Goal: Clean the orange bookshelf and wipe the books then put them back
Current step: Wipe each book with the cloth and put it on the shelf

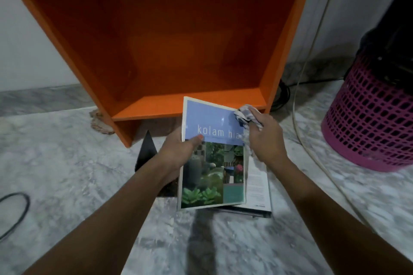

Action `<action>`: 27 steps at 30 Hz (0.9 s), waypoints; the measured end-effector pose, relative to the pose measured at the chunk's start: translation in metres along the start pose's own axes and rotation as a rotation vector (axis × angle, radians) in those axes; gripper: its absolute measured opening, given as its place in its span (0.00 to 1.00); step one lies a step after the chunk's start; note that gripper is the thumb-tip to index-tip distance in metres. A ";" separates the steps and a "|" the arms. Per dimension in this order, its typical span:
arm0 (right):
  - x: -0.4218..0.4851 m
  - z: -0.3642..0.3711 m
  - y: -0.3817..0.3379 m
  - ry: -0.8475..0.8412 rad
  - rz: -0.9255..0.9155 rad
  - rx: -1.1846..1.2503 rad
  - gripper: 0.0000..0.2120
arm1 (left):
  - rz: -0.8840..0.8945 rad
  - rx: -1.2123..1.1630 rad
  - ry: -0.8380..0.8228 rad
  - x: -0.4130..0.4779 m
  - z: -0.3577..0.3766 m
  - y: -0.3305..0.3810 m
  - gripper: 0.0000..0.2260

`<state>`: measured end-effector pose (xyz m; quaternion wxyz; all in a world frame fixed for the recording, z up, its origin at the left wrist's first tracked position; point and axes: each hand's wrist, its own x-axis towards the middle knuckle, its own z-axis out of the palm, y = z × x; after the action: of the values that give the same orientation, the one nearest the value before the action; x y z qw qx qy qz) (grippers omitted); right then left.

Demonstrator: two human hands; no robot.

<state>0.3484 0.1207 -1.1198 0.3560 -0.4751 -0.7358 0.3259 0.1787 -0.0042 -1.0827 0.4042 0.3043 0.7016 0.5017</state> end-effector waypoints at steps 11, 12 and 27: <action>0.048 -0.057 -0.195 -0.032 -0.344 0.194 0.20 | 0.417 0.031 0.193 -0.045 -0.074 0.189 0.15; 0.054 -0.064 -0.219 -0.029 -0.375 0.224 0.21 | 0.489 0.028 0.240 -0.050 -0.085 0.210 0.16; 0.160 -0.085 -0.355 -0.093 -0.380 0.274 0.19 | 0.828 -0.054 0.896 0.056 -0.148 0.353 0.22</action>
<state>0.2067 0.1624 -0.7500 0.4378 -0.2596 -0.7764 0.3715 0.0299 0.0848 -0.7375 -0.1514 0.3009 0.6139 0.7139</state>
